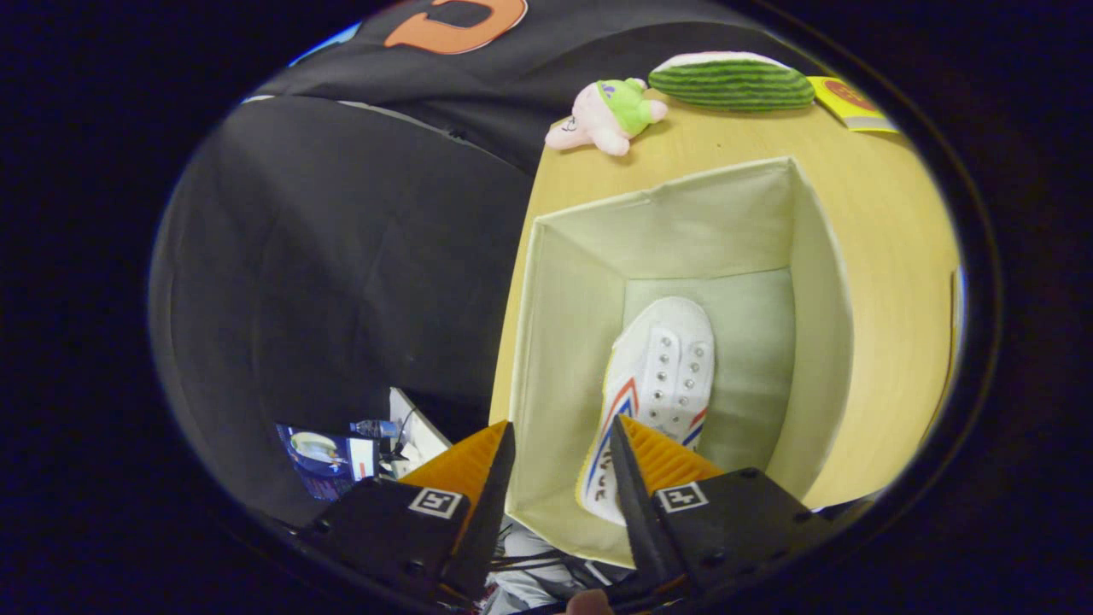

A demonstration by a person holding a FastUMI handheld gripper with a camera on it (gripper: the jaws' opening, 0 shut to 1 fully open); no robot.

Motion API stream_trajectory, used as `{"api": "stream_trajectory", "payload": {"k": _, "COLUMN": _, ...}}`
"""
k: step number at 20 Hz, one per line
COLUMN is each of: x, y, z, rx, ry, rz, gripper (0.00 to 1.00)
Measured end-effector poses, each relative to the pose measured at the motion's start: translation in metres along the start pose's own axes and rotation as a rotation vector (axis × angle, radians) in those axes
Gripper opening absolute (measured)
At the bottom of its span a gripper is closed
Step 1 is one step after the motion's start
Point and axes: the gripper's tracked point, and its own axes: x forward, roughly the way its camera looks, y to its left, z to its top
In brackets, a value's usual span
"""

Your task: Open the storage box then place both shoes into the box .Put the left shoe in first, then the right shoe, with the right side of both shoes facing outward in a uniform manner.

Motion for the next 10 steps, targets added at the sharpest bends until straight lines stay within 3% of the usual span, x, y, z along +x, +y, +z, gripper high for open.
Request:
{"api": "stream_trajectory", "payload": {"k": 2, "x": -0.007, "y": -0.001, "z": 0.002, "rx": -0.033, "ry": -0.028, "rz": -0.016, "gripper": 0.83}}
{"api": "stream_trajectory", "payload": {"k": 10, "x": -0.078, "y": -0.020, "z": 0.002, "rx": -0.135, "ry": -0.140, "rz": -0.084, "gripper": 0.89}}
